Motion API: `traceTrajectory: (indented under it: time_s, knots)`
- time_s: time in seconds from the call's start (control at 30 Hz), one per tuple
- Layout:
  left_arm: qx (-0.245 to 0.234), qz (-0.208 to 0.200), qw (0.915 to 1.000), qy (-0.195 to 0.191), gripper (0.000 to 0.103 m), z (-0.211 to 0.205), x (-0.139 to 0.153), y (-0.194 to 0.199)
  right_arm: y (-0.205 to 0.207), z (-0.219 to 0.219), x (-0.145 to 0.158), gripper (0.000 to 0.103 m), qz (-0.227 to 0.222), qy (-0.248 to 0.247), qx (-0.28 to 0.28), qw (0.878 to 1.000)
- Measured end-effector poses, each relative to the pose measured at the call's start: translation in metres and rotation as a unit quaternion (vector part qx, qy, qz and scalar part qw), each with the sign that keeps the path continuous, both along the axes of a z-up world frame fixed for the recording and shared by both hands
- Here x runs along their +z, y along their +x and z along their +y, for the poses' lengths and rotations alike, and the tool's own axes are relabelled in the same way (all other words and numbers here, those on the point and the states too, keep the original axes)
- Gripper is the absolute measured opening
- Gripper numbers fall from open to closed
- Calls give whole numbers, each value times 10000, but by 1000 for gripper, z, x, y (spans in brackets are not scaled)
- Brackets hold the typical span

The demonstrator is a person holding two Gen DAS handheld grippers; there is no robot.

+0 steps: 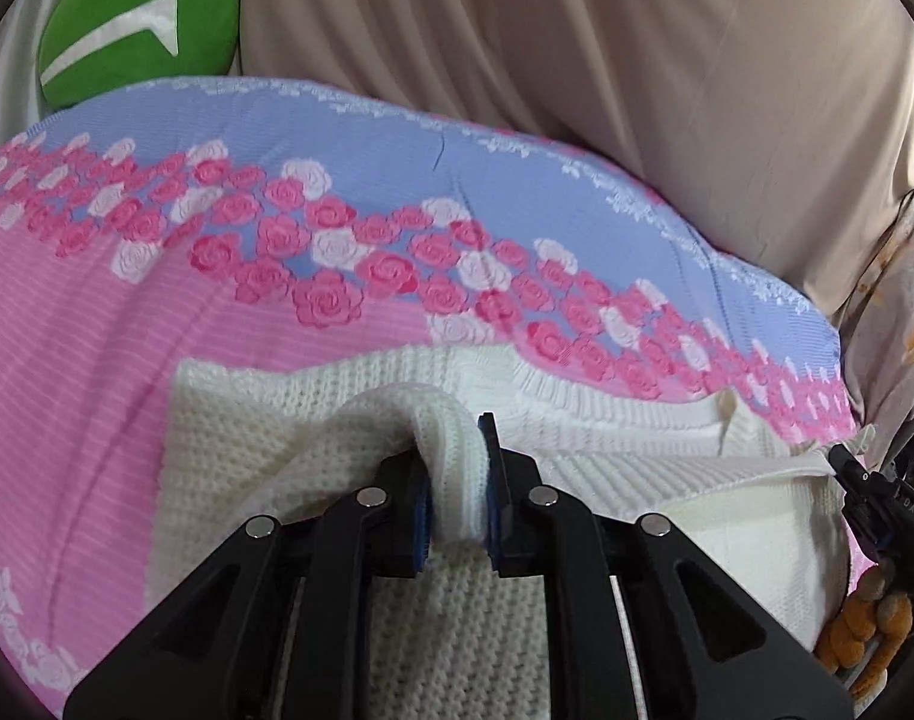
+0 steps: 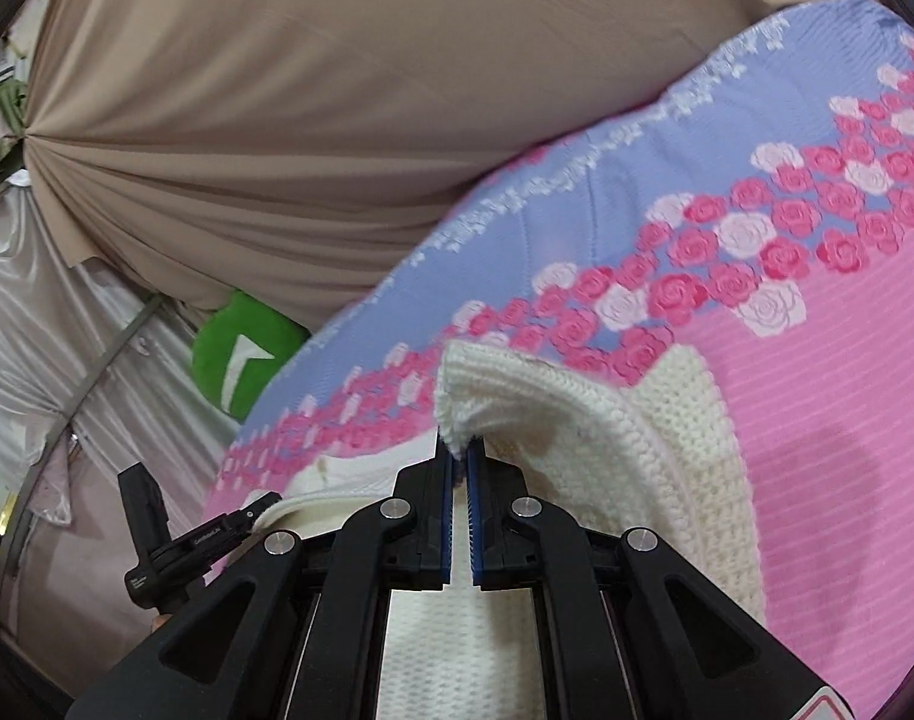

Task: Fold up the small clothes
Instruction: 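Fold the hem up toward the collar with both grippers and release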

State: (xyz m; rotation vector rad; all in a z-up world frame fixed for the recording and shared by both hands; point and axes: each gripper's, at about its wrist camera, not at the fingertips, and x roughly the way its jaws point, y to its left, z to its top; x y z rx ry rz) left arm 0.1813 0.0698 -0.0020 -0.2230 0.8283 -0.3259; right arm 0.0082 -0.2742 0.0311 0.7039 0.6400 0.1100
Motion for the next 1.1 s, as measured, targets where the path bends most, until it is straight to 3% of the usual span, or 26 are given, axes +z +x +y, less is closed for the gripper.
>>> traceTrajectory:
  time_s: [0.33, 0.4, 0.43, 0.47, 0.53, 0.63, 0.7, 0.73, 0.83, 0.9, 0.97, 1.1]
  knots:
    - [-13, 4, 9998, -198, 19, 2, -5, 1, 11, 3, -13, 6, 386, -330, -211, 9985]
    - [-29, -38, 9995, -320, 21, 4, -4, 0, 5, 0, -11, 12, 206, -294, -368, 9987]
    - [-29, -89, 9990, -430, 22, 6, -4, -2, 0, -2, -7, 23, 60, -284, -473, 9985]
    - [-12, -149, 9986, -516, 25, 9, -3, -4, -8, -5, -3, 41, -142, -269, -655, 9974]
    - [73, -343, 9970, -697, 27, 15, 1, -11, -25, -12, 5, 56, -523, -198, -980, 9936]
    - [347, -823, 9934, -722, 28, 23, 13, -27, -48, -17, 14, 58, -954, -175, -1315, 9866]
    - [476, -1170, 9902, -597, 29, 25, 27, -42, -61, -8, 26, 58, -1067, -418, -1325, 9845]
    - [497, -1340, 9881, -559, 32, 27, 34, -52, -70, 2, 33, 58, -1150, -566, -1248, 9839]
    - [993, -2059, 9729, -343, 72, 40, 54, -93, -95, 33, 41, 58, -1316, -803, -858, 9843]
    - [1152, -2290, 9660, -324, 75, 52, 63, -114, -99, 61, 39, 58, -1113, -958, -358, 9885]
    - [979, -2106, 9721, -315, 75, 56, 69, -125, -96, 89, 34, 55, -886, -1104, 165, 9898]
    - [34, -1433, 9895, -172, 75, 36, 59, -146, -85, 146, 17, 46, -467, -1172, 1168, 9851]
